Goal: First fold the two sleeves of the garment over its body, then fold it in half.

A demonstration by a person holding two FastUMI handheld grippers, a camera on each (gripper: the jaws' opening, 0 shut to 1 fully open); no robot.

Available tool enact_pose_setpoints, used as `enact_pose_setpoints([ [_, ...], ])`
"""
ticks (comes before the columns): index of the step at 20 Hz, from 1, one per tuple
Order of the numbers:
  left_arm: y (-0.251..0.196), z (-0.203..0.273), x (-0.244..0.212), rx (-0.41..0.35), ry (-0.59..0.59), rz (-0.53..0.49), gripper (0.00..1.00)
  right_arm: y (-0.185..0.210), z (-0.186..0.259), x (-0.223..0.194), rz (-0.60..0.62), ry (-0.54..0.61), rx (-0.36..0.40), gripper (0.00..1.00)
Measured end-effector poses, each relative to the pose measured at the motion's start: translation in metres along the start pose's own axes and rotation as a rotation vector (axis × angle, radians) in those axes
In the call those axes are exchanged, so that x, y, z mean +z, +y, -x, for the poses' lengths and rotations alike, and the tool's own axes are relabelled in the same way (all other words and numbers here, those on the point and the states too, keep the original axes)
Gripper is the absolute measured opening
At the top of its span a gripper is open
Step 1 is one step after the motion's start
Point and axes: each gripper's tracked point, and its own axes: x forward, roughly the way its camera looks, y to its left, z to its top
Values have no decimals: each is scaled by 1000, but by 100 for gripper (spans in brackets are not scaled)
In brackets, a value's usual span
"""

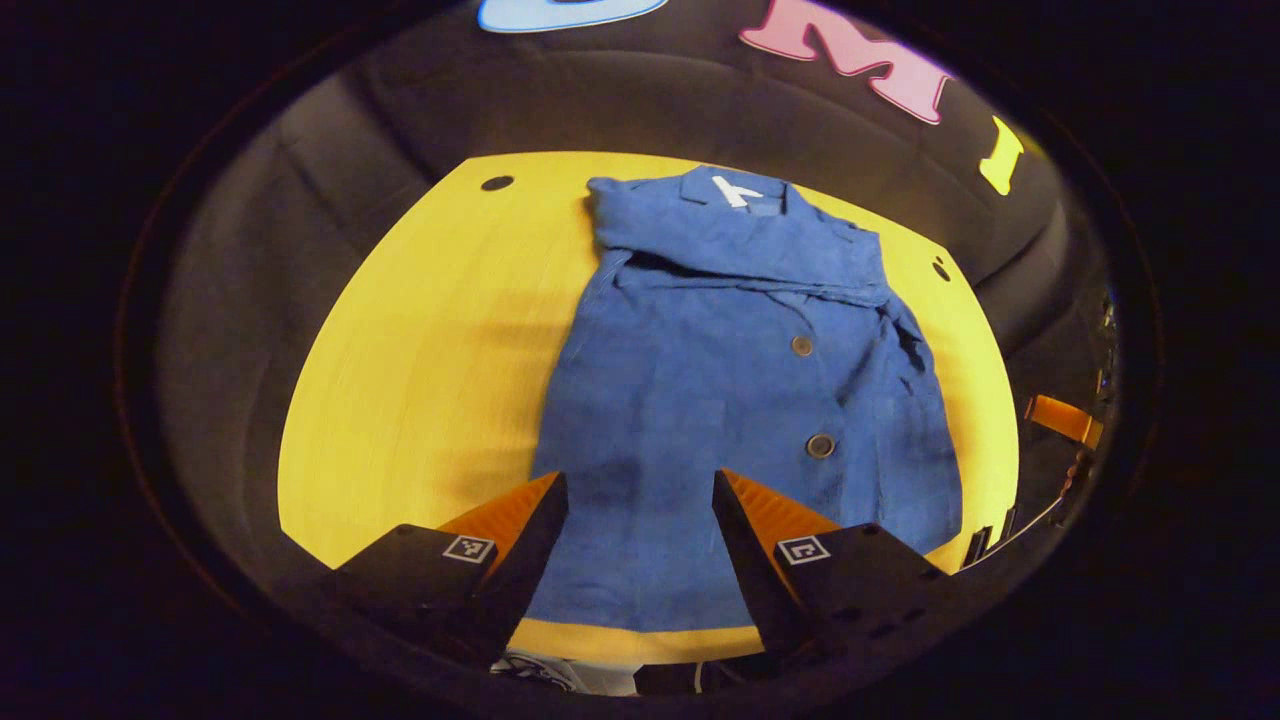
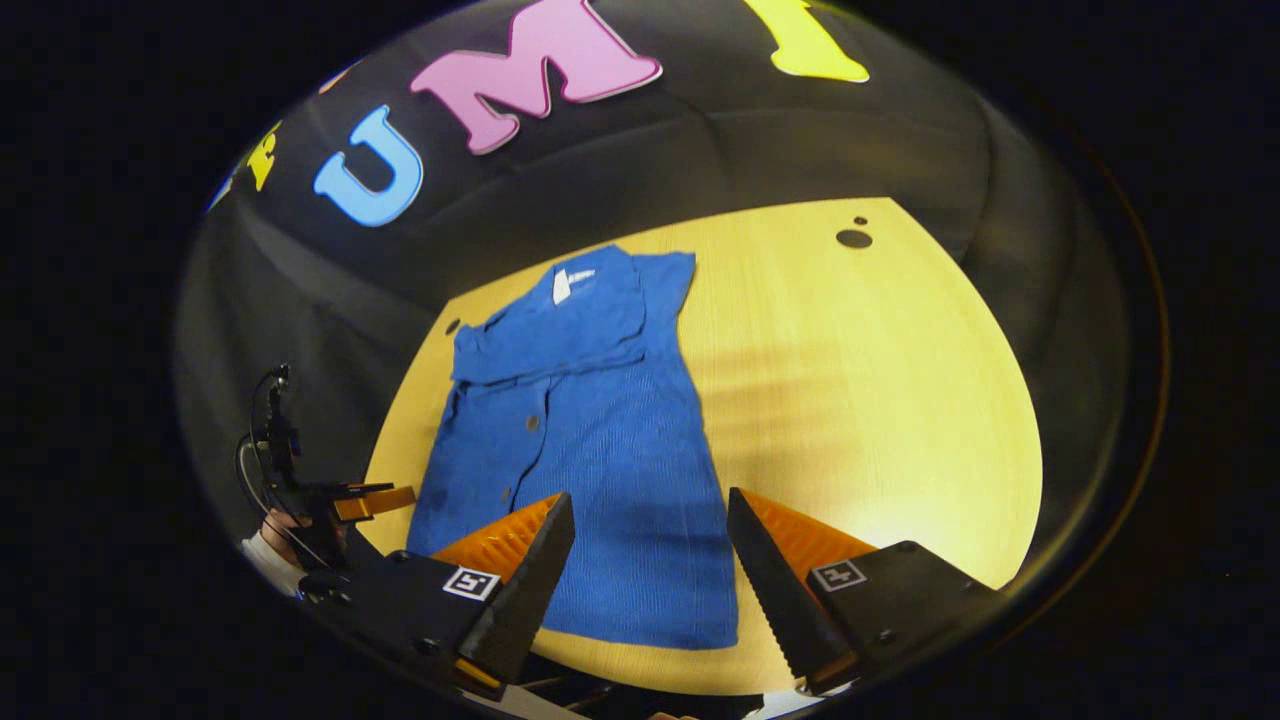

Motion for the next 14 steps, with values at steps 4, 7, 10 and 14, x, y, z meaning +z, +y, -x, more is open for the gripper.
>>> enact_pose_setpoints([
  [4, 29, -3, -37, 47, 102, 26, 85, -3, -9, -42, 59, 144, -77, 98],
  [7, 42, -3, -58, 64, 172, 31, 85, -8, -16, -68, 63, 233, -123, 98],
  [10, 50, -9, -70, 81, 201, 14, 82, -12, -17, -83, 55, 277, -155, 99],
  [14, 53, -12, -84, 72, 229, -9, 85, -28, -19, -108, 81, 310, -217, 99],
])
